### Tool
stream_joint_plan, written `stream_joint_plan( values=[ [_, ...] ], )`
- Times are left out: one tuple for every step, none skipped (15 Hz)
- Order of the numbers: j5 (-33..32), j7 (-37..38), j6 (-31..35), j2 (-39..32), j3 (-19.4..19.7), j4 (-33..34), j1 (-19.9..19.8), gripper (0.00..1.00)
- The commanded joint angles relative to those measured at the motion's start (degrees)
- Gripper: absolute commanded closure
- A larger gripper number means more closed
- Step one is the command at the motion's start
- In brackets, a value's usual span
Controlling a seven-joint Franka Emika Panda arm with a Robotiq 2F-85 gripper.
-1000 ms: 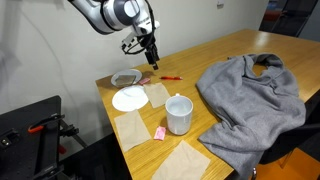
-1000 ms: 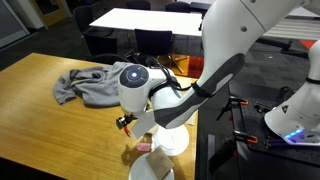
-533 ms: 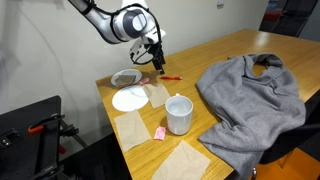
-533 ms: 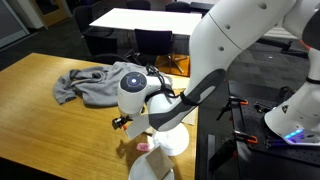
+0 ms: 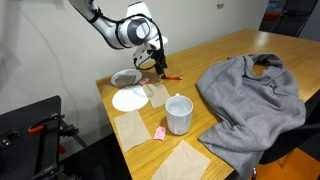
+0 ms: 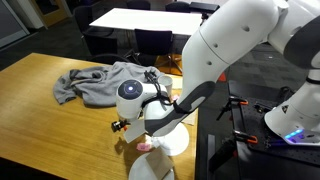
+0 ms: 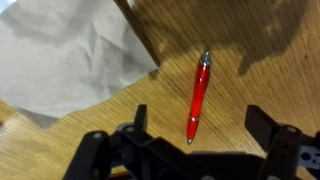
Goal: Put the red pen inside the white mug
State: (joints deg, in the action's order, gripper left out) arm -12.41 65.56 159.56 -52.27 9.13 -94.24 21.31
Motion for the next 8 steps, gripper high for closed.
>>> stream_joint_plan(
  values=[
    [2.2, -0.6, -0.4, -2.6, 1.9, 3.1, 1.5, 0.0],
    [2.1, -0.3, -0.7, -3.1, 2.5, 3.6, 1.9, 0.0],
    [2.2, -0.1, -0.9, -3.7, 3.0, 4.2, 2.1, 0.0],
    [2.3, 0.0, -0.9, -4.2, 3.2, 4.6, 2.2, 0.0],
    [2.4, 0.0, -1.0, -4.6, 3.5, 5.0, 2.3, 0.0],
    [2.5, -0.1, -1.2, -5.0, 3.7, 5.4, 2.3, 0.0],
    [2.6, -0.1, -1.2, -5.5, 3.8, 5.8, 2.2, 0.0],
    [2.7, -0.2, -1.4, -5.8, 3.9, 6.1, 2.3, 0.0]
  ],
)
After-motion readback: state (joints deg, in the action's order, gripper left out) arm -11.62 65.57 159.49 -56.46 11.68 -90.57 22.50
